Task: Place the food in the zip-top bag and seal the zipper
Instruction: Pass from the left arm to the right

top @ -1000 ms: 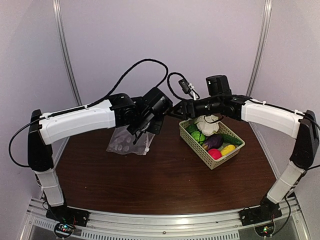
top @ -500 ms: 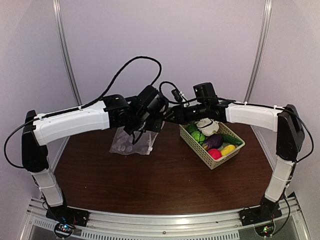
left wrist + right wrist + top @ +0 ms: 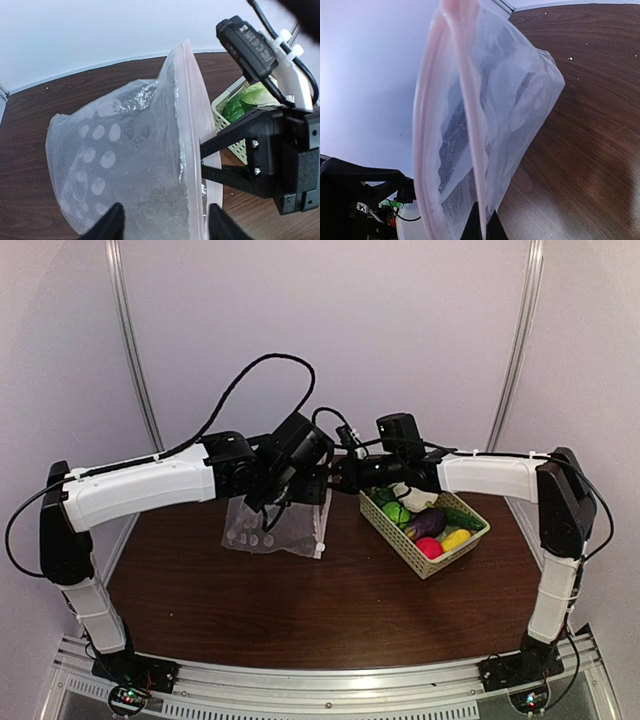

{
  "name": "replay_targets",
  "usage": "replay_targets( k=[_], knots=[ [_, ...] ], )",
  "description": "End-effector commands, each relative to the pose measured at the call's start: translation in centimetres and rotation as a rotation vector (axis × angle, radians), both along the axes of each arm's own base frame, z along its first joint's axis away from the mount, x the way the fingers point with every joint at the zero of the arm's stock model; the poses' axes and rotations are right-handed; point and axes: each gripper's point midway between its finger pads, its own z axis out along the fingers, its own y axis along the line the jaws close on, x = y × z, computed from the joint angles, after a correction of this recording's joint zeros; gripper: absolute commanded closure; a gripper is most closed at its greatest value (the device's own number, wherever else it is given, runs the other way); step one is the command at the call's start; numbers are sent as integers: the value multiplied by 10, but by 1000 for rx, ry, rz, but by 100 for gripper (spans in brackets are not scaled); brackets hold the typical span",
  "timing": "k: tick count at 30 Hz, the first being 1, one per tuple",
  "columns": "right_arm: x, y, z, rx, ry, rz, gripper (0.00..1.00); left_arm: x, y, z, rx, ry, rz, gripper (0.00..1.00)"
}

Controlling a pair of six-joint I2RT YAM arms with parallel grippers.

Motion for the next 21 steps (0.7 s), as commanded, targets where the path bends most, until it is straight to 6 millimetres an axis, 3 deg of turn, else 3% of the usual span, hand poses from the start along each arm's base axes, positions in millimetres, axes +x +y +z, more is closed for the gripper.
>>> replay_targets(
  k=[1, 7, 10, 15, 21],
  knots=[
    [-5, 5, 26, 79, -20, -2, 100, 3, 3, -13, -19, 43, 38, 23],
    [-8, 6, 24, 73, -19, -4, 100, 3, -17, -23, -47, 90, -27, 21],
    [-10, 8, 28, 92, -20, 1, 100, 6, -15, -26, -26, 86, -5, 23],
    [-11, 4, 35, 81, -44, -11, 100, 11, 2, -32, 51, 71, 72, 41],
    [-12, 0, 35, 60, -61, -16, 100, 11, 8, -33, 65, 64, 92, 67]
  ],
)
